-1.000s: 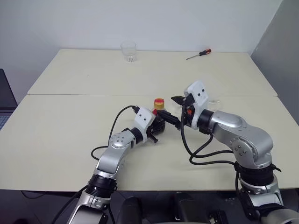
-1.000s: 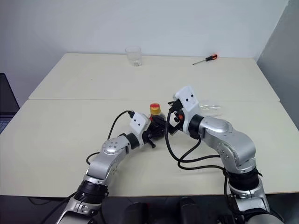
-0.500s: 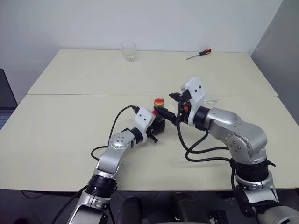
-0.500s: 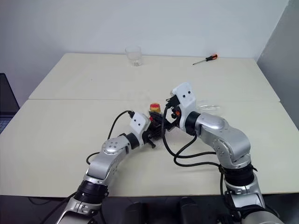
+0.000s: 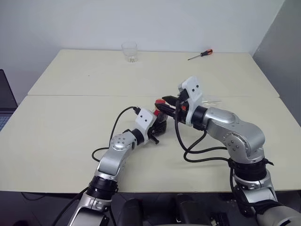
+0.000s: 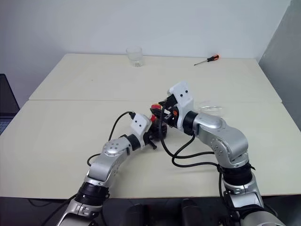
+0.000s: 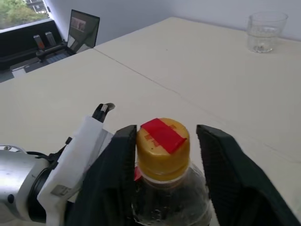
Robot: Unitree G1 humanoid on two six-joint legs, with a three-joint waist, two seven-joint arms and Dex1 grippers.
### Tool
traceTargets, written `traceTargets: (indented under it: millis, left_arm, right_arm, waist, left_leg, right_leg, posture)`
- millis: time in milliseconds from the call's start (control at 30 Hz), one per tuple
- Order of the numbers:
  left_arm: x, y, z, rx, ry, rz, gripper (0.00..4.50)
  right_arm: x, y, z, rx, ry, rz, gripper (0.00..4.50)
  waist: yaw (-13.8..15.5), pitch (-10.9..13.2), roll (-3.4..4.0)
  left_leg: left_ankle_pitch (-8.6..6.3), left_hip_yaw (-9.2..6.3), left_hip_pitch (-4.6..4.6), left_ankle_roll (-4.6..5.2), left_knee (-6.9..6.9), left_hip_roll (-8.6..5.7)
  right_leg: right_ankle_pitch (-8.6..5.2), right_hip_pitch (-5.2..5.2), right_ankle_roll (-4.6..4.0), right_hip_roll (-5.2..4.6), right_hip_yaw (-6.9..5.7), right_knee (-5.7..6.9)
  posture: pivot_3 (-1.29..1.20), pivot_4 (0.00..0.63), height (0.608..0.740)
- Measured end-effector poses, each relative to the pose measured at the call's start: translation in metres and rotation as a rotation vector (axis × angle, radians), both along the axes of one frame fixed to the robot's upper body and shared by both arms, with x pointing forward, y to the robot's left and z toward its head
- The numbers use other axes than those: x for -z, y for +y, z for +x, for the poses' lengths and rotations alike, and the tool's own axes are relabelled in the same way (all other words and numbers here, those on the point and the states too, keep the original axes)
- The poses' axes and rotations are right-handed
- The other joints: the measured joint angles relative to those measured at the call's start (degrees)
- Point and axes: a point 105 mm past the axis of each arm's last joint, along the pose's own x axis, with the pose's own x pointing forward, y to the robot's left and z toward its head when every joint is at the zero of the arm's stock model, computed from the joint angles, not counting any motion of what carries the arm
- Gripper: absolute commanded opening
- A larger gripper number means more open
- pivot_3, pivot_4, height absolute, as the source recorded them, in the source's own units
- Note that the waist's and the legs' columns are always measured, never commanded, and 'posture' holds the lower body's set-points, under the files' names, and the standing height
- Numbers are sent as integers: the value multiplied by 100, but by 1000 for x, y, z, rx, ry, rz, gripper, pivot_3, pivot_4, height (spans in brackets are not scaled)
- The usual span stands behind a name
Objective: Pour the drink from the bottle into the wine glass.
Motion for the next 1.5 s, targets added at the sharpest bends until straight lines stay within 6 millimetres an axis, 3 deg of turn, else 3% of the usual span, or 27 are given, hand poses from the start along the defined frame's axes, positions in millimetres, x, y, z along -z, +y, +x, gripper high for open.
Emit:
traceTargets:
  millis: [300, 433, 467, 933, 1300, 1500]
  left_arm:
    - [0, 0, 0, 0, 0, 0, 746]
    - [0, 0, 0, -1, 1, -1, 746]
    - [0, 0, 0, -1, 1, -2, 746]
    - [0, 1, 0, -5, 0, -5, 746]
    - [1, -10, -5, 50, 1, -1, 743]
    - [1, -8, -7, 44, 0, 3, 742]
  right_arm:
    - [2, 0, 1, 1, 9, 0, 2173]
    - [2, 3, 1, -7, 11, 1, 1264]
    - [2, 3, 1, -7, 10, 0, 1226]
    - [2, 3, 2, -44, -2, 16, 1226]
    - [1, -19, 10, -465, -100, -151, 1226]
    - [0, -18, 17, -616, -141, -197, 1226]
  waist:
    - [0, 0, 0]
    - [-1, 0, 0]
    - [0, 0, 0]
    - [-1, 0, 0]
    - [-5, 11, -7]
    - [-2, 15, -6]
  left_leg:
    - [0, 0, 0, 0, 0, 0]
    - [0, 0, 0, 0, 0, 0]
    - [0, 0, 0, 0, 0, 0]
    - [0, 1, 0, 0, 0, 0]
    - [0, 4, 6, 0, 0, 3]
    - [0, 4, 6, 0, 0, 5]
  right_leg:
    - [0, 0, 0, 0, 1, 0]
    - [0, 0, 0, 0, 1, 0]
    - [0, 0, 0, 0, 0, 0]
    - [0, 0, 0, 1, 0, 0]
    - [1, 0, 0, 12, -9, 0]
    - [1, 0, -1, 15, -8, 1]
  posture:
    - [0, 150, 740]
    - [0, 150, 740]
    - [0, 150, 740]
    - [0, 150, 740]
    - [0, 150, 740]
    - [0, 150, 740]
